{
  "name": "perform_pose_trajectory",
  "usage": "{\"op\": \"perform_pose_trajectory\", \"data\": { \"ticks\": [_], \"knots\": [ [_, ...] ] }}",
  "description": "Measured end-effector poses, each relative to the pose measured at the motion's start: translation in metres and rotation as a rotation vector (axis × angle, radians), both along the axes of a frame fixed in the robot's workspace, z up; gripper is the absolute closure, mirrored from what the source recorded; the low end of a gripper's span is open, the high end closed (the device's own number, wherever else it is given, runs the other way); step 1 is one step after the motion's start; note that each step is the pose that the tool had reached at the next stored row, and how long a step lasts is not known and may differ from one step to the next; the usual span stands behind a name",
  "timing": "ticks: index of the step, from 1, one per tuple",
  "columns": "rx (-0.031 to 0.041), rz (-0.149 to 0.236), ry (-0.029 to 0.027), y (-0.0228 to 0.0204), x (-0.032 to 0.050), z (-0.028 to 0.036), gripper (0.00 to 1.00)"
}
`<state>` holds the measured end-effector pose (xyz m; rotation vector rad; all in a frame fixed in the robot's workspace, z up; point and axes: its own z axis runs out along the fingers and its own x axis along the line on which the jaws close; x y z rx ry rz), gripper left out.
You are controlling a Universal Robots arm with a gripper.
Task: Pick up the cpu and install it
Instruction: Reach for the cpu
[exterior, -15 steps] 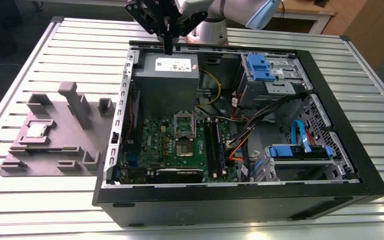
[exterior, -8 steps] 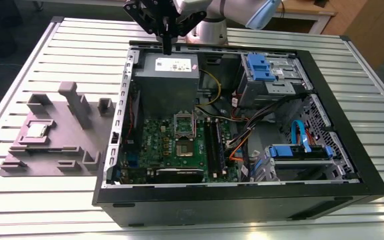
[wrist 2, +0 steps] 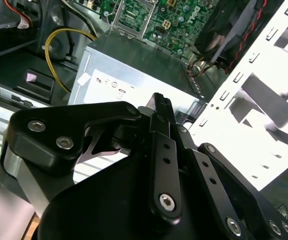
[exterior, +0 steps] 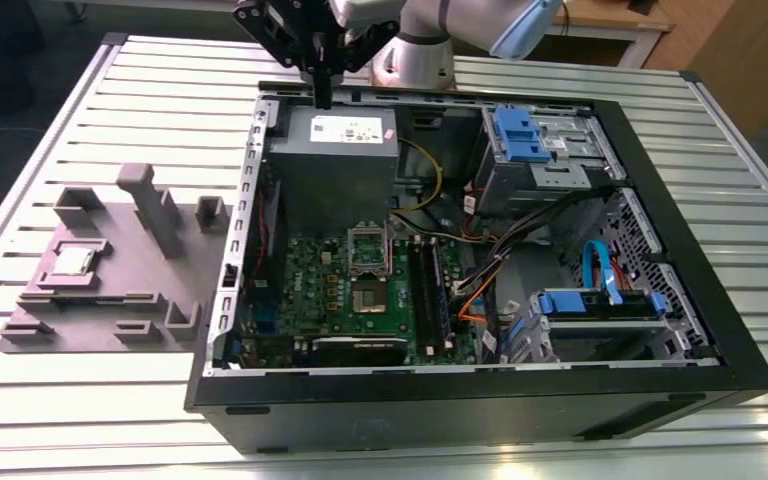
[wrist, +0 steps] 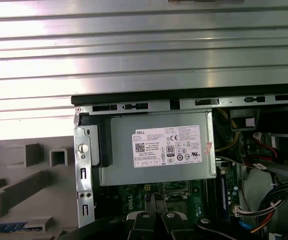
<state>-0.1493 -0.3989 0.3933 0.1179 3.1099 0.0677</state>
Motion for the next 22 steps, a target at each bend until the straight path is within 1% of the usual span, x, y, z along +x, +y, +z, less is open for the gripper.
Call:
{"op": "perform_pose_trajectory", "data": {
  "ticks": [8, 22],
  "knots": [
    [0.0001, 0.000, -0.0025, 0.0000, -0.0115, 0.0000, 0.90],
    [0.0000, 0.000, -0.0025, 0.0000, -0.0127, 0.0000, 0.90]
  ]
}}
